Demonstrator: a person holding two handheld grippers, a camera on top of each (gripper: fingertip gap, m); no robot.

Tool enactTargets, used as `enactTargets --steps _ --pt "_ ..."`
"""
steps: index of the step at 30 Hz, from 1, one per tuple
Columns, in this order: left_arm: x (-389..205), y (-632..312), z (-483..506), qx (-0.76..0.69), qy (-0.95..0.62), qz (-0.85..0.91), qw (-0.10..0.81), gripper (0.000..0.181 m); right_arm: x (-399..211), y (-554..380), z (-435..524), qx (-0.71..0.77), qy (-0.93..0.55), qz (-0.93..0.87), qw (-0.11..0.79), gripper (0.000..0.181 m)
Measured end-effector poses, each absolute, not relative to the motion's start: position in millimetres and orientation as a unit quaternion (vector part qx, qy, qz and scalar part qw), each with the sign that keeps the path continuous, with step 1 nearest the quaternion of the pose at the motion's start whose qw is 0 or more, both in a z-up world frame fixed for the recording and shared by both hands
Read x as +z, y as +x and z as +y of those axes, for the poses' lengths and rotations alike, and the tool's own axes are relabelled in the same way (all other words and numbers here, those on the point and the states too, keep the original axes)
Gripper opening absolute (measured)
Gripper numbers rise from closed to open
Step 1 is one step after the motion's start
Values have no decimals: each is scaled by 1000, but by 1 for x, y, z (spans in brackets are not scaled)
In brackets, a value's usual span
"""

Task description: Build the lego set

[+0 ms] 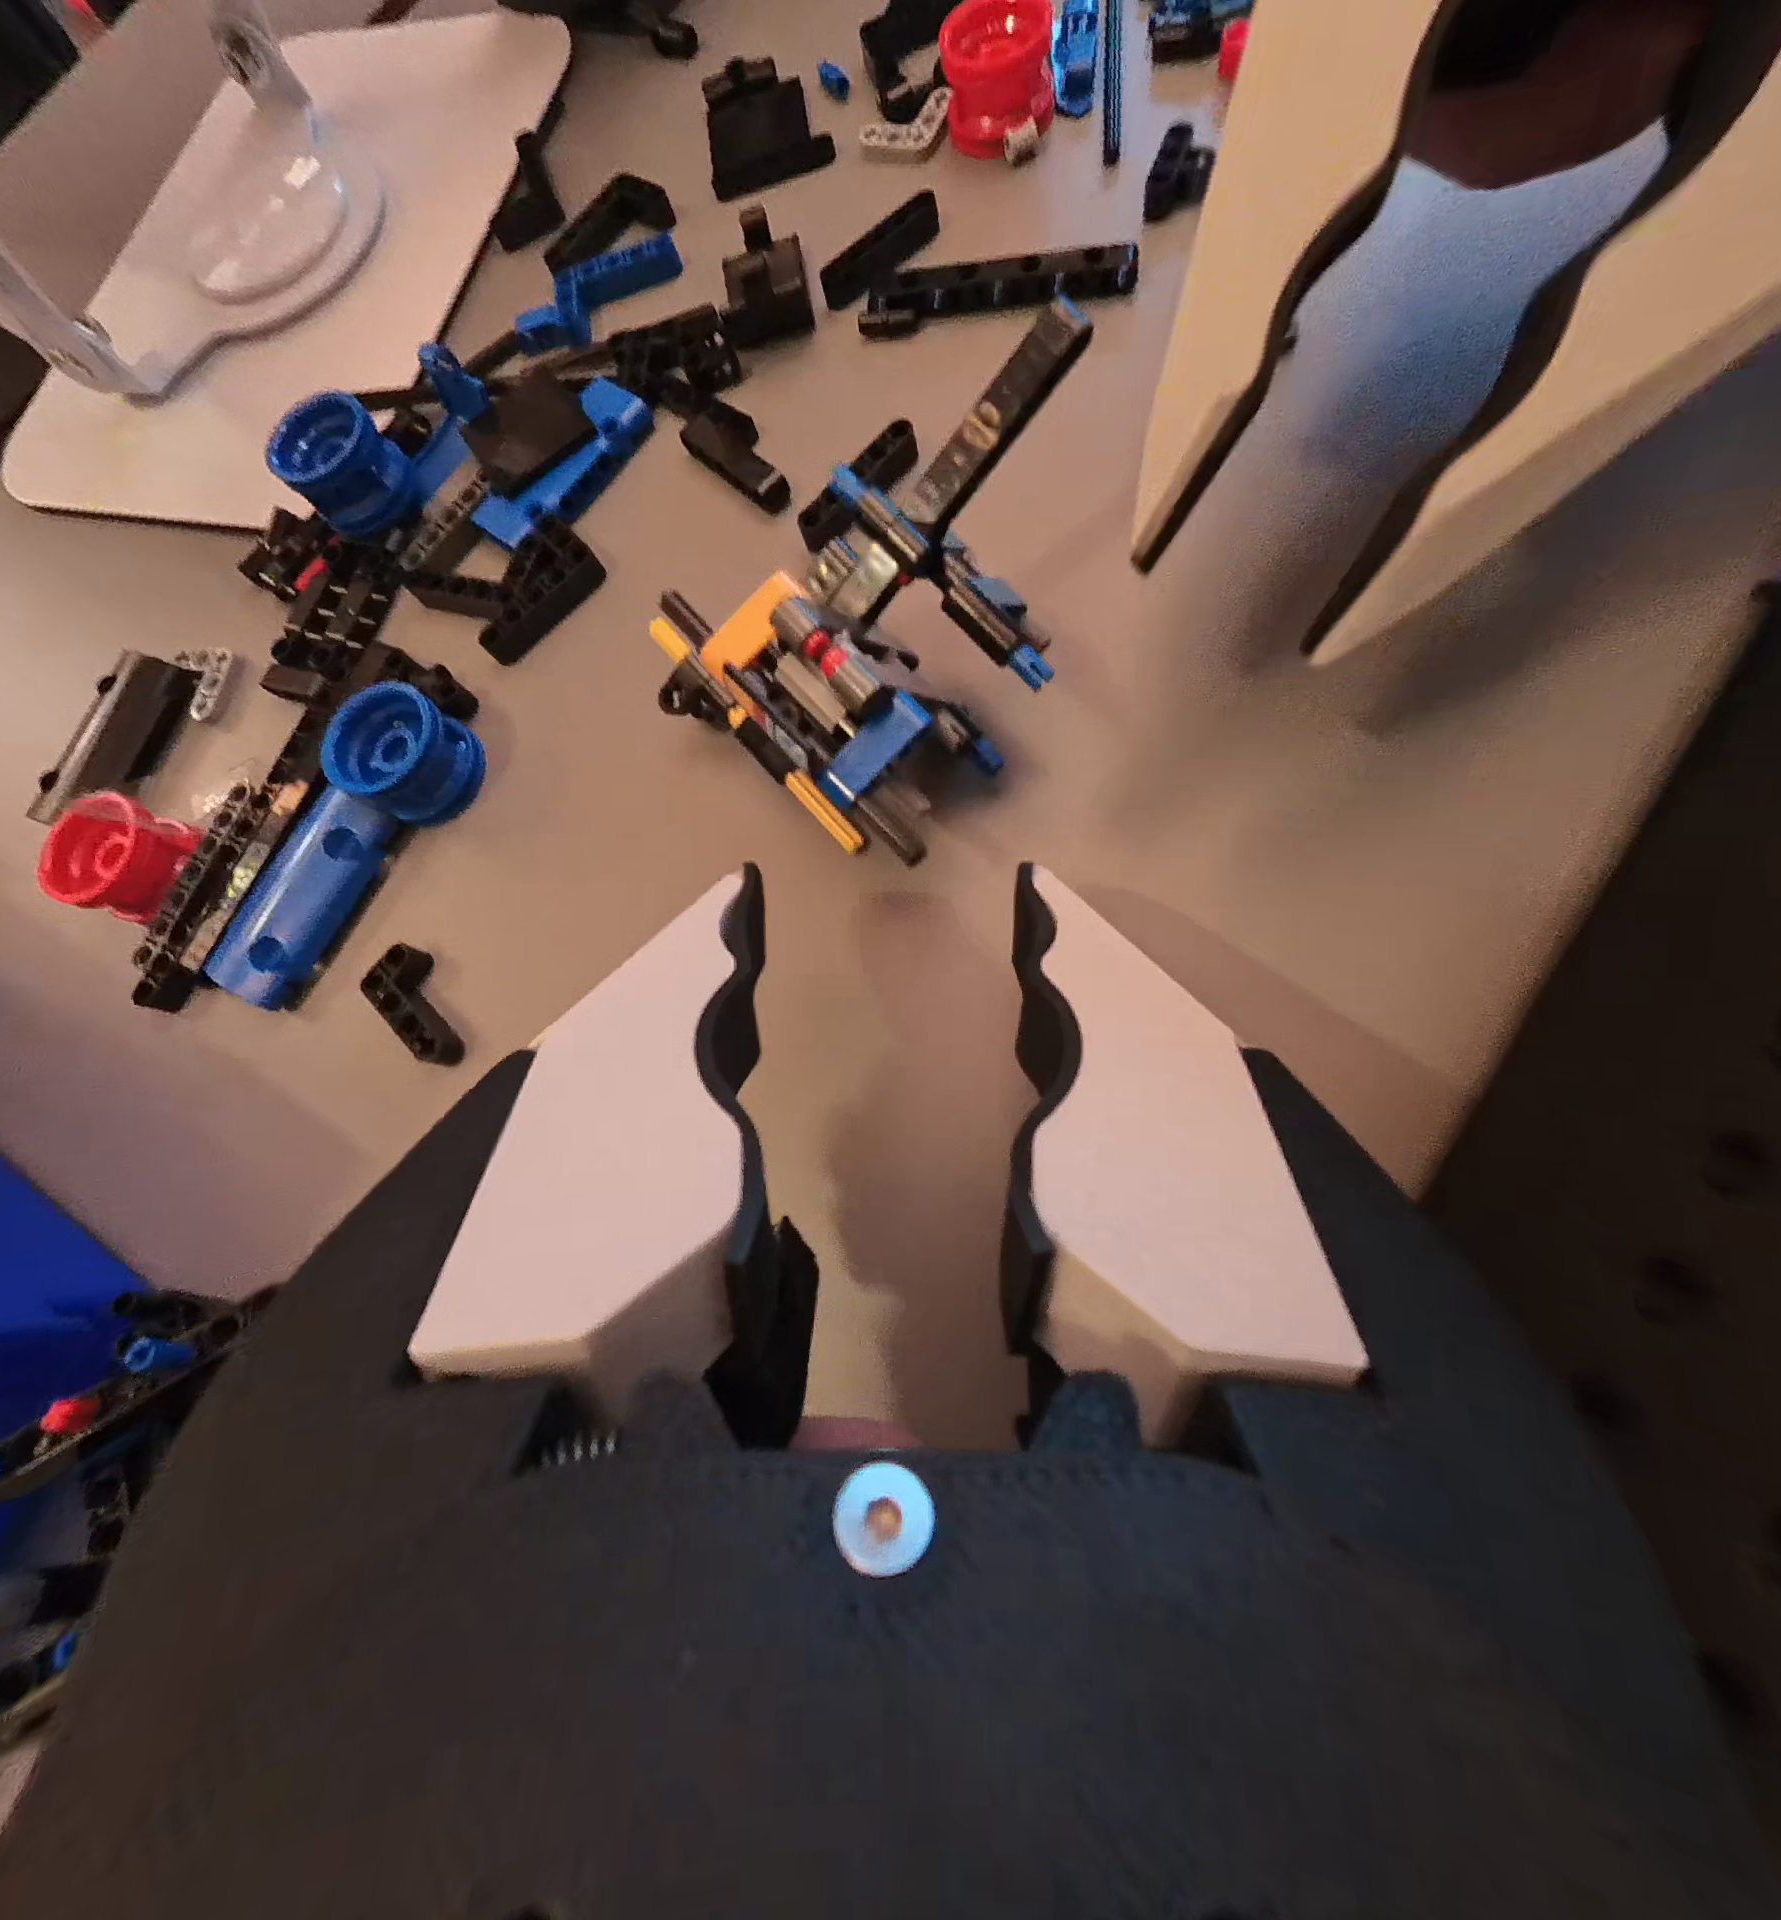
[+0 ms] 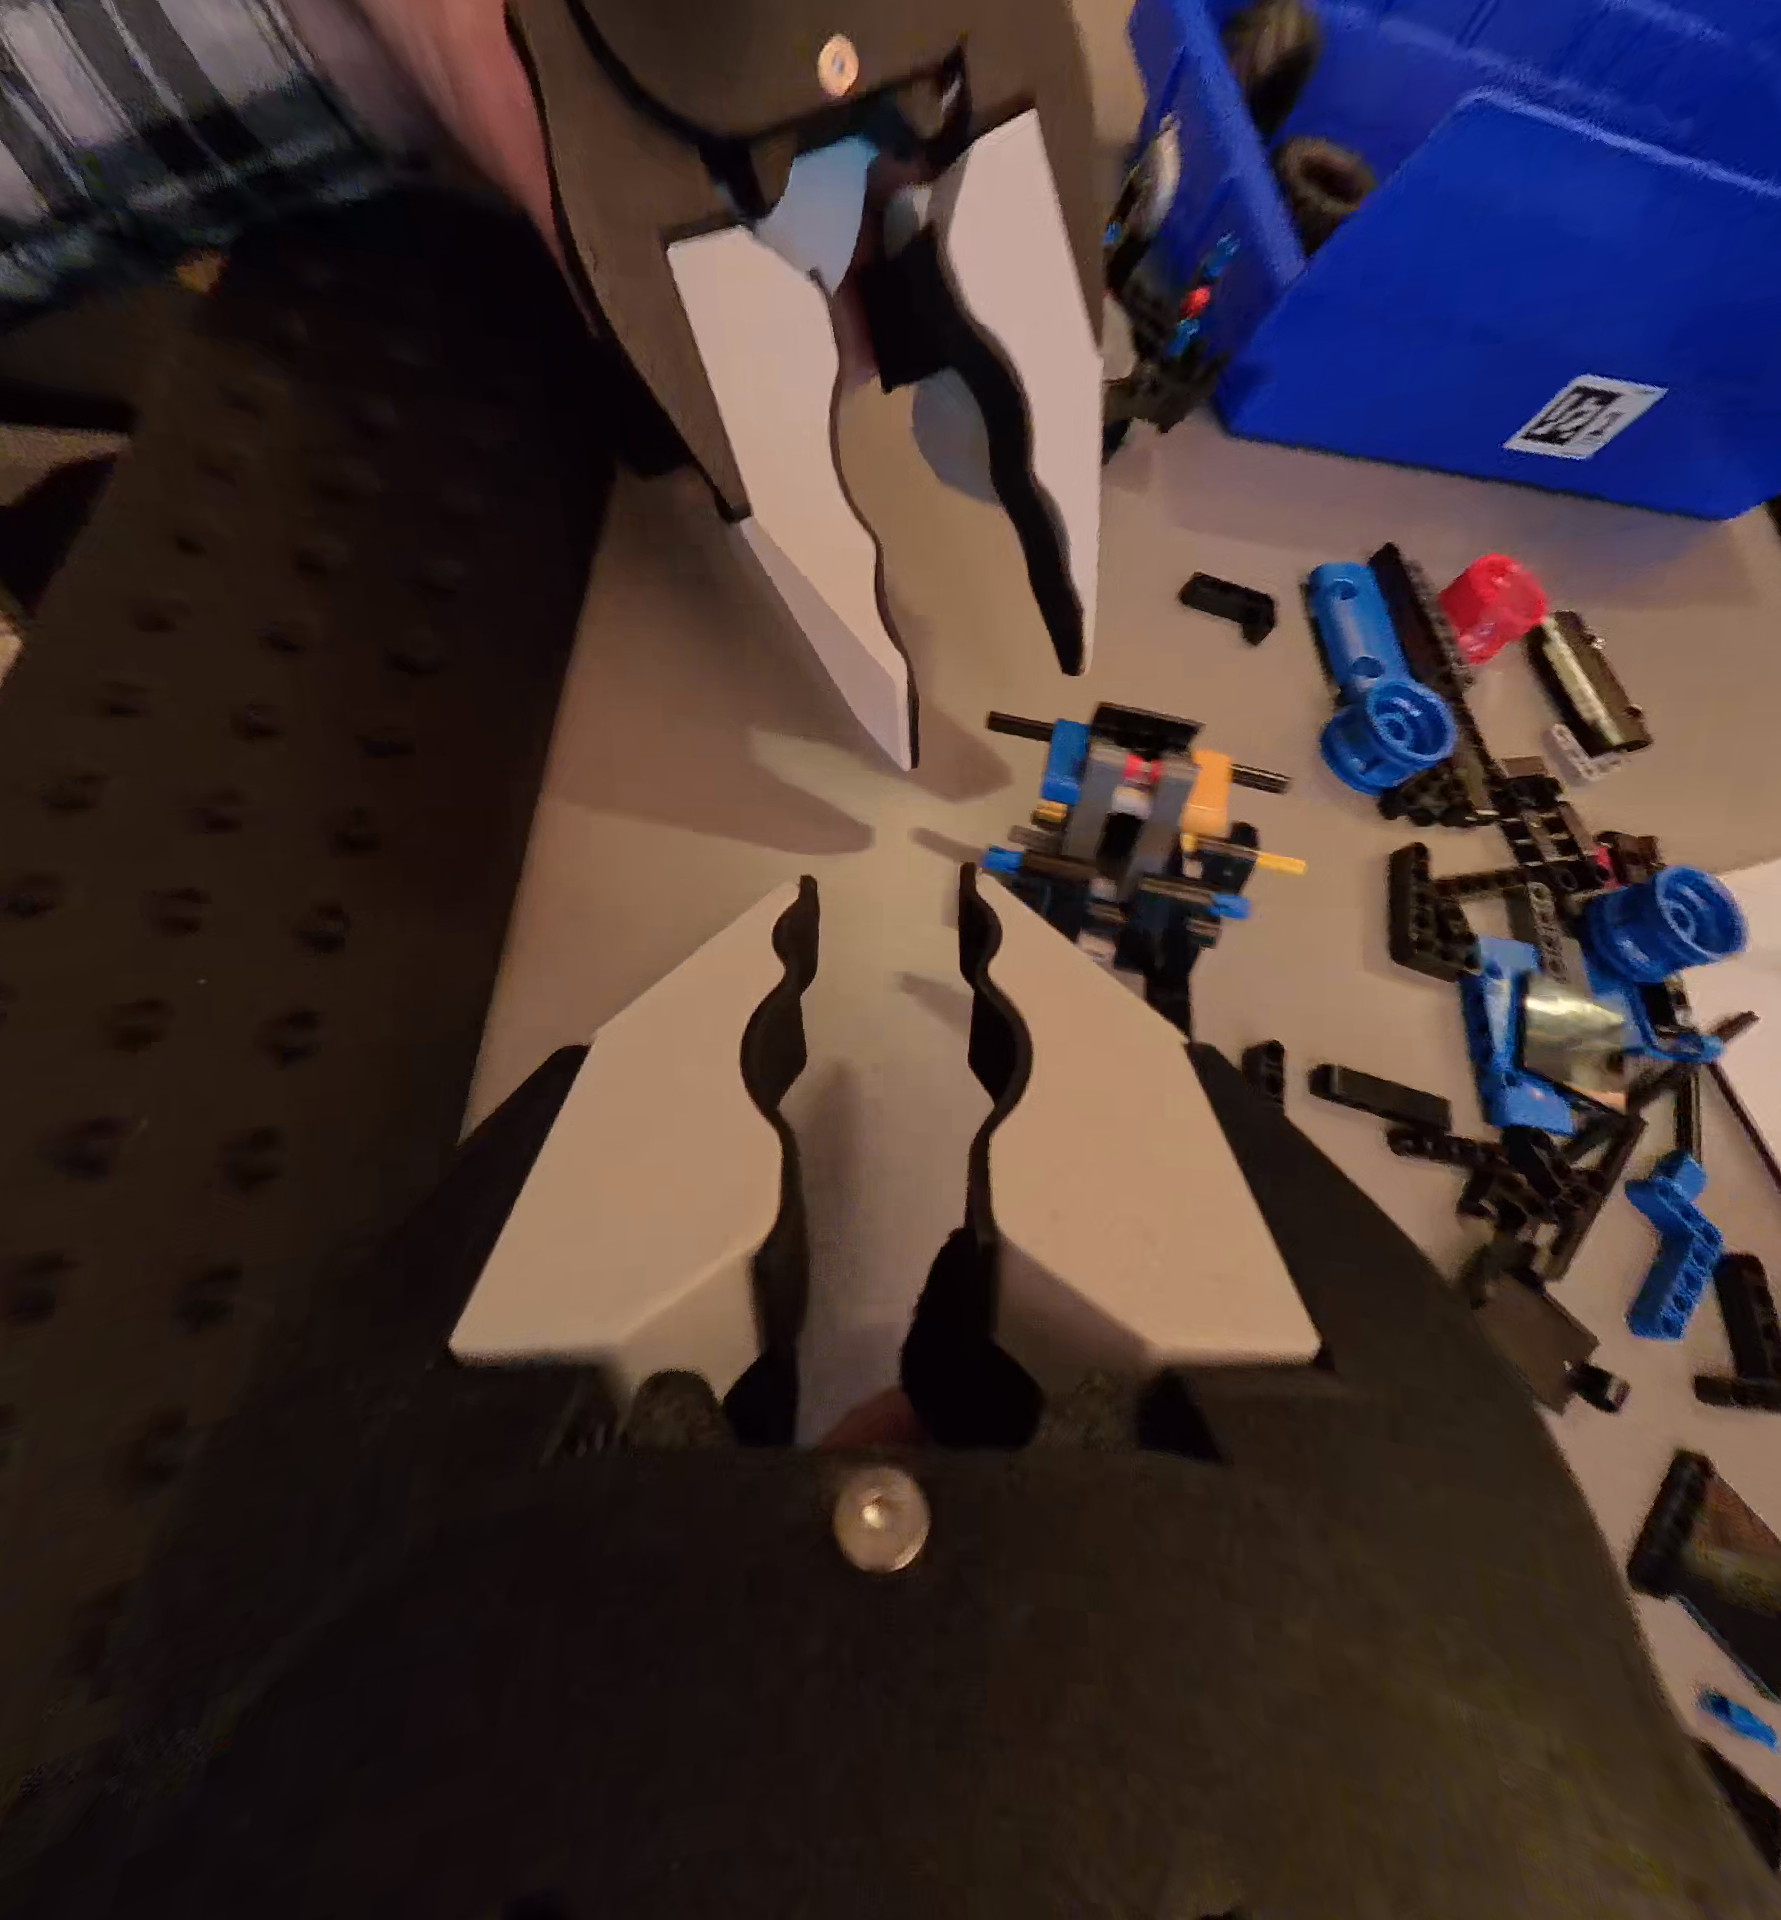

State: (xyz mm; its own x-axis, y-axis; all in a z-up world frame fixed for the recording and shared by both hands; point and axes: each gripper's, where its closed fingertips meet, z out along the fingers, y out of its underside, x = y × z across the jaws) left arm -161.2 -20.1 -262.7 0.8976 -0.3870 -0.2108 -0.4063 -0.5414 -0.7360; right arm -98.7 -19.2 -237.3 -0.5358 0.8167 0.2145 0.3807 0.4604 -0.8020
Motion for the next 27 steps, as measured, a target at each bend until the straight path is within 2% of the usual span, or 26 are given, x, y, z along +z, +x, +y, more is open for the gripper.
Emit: enactTargets --steps 8,27 --pt "-282 -154 -17 1 -880 240 409 43 -201 -97 43 414 -438 -718 348 20" --pt "-279 -143 -15 4 -863 265 431 43 -230 -101 82 350 -490 -713 359 24"
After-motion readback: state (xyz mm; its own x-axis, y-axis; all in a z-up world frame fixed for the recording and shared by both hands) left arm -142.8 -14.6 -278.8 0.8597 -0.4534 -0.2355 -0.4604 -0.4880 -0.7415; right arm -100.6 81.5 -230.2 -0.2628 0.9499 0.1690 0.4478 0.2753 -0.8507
